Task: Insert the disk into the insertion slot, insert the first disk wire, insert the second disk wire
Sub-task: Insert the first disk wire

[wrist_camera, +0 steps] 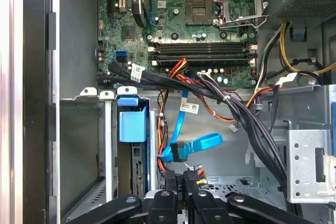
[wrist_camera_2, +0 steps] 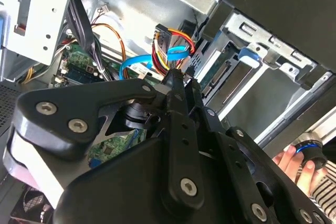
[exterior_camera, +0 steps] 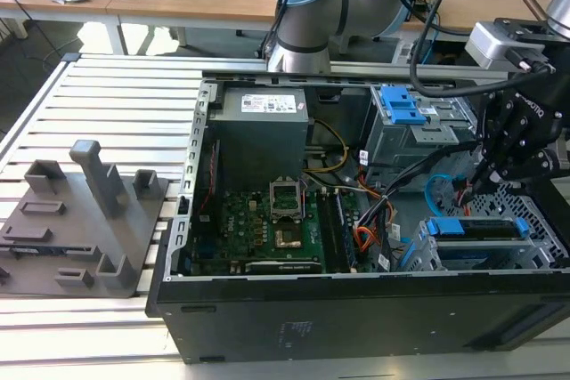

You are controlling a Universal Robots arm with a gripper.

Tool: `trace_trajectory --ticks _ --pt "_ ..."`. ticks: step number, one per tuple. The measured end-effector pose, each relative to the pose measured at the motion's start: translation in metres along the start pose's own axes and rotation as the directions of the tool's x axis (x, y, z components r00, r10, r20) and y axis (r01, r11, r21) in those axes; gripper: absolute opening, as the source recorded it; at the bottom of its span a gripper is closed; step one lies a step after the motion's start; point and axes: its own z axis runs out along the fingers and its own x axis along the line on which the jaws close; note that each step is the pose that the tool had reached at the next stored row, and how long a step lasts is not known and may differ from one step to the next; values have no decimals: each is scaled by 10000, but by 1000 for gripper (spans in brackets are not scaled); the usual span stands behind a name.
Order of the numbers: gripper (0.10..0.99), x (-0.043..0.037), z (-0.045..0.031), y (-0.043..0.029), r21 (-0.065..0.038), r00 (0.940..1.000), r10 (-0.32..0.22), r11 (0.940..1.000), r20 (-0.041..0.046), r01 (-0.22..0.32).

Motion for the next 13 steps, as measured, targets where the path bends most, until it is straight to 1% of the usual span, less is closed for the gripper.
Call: trace_trajectory --ticks 3,8,11,13 --pt "176 7 -1 -15 0 10000 0 10000 -1 0" --pt "176 142 6 -18 0 10000 0 10000 -1 0" --pt "176 207 10 -19 0 10000 0 10000 0 0" --pt "176 228 12 -20 -1 10000 0 10000 -1 0"
